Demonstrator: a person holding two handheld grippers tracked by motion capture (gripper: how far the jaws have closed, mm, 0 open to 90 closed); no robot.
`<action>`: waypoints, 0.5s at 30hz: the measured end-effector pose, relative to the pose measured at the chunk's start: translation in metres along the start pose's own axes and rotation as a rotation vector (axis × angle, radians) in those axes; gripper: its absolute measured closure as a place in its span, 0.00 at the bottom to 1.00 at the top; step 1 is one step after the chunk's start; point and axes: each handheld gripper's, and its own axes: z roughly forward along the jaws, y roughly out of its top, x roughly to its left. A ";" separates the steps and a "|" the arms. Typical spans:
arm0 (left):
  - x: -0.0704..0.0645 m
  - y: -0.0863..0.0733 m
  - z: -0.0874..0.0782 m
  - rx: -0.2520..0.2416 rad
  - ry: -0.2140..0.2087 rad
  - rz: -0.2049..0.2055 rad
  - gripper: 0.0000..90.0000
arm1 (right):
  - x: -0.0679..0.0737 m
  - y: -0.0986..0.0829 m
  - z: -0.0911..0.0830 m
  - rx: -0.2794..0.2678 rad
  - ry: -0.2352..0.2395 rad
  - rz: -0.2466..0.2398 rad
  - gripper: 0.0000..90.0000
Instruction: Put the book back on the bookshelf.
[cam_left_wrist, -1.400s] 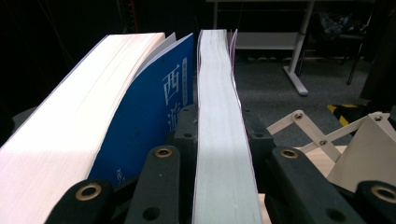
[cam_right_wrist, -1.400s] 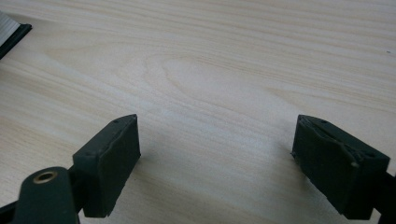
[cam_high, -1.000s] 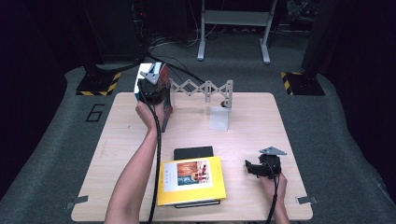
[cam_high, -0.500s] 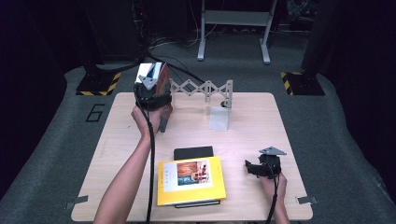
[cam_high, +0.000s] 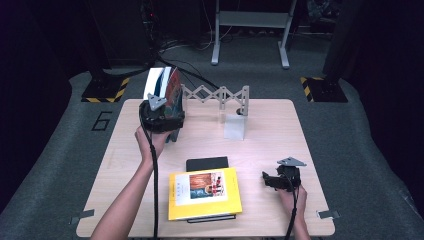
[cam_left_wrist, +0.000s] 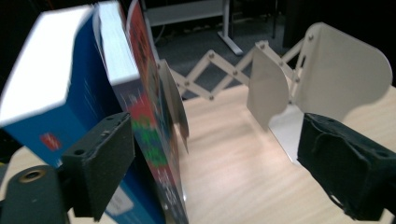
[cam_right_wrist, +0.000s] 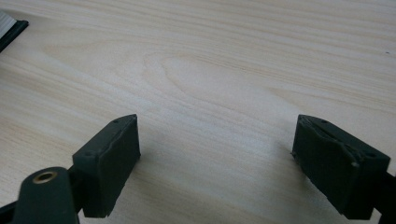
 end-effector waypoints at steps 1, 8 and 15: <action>0.000 -0.003 -0.001 0.002 -0.002 0.001 0.10 | 0.000 0.000 0.000 0.001 0.000 0.000 0.16; 0.005 -0.035 -0.009 0.076 -0.015 -0.001 0.05 | 0.000 0.000 0.000 -0.001 0.008 -0.009 0.16; 0.010 -0.070 -0.018 0.128 -0.018 -0.020 0.00 | 0.003 0.000 0.000 0.003 0.005 -0.007 0.15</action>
